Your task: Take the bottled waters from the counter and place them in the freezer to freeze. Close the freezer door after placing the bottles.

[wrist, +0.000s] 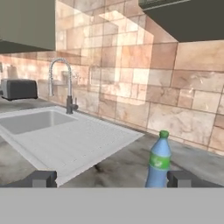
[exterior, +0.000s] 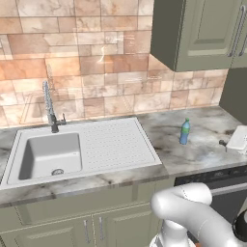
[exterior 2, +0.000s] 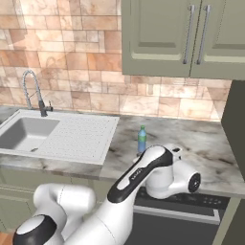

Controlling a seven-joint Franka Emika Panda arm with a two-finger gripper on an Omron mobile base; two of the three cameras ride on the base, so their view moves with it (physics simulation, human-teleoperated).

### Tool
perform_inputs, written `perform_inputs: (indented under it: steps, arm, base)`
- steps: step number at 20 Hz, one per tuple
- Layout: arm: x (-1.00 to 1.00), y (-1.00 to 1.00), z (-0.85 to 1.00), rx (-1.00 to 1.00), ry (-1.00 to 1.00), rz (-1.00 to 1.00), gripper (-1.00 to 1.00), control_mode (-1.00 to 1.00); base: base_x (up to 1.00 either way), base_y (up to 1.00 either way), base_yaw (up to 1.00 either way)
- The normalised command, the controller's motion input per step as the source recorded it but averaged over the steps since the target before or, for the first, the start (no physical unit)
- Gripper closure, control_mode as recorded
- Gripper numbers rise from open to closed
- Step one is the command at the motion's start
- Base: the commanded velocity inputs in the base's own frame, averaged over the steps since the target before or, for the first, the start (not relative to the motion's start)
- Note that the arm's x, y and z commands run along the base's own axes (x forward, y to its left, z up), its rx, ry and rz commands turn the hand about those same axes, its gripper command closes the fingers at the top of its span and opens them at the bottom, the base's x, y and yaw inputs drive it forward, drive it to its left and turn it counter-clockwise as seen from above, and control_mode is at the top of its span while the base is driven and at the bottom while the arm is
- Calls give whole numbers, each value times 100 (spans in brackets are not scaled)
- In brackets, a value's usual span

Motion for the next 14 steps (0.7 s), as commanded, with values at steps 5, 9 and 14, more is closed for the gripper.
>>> perform_inputs:
  steps: [5, 9, 14]
  arm:
    - [25, 0, -2, 0, 0, 0, -100, -100]
    - [13, 0, 0, 0, 0, 3, -100, -100]
    - [16, 0, 0, 0, 0, 9, -100, -100]
  base:
    - [0, 0, 0]
    - [0, 0, 0]
    - [0, 0, 0]
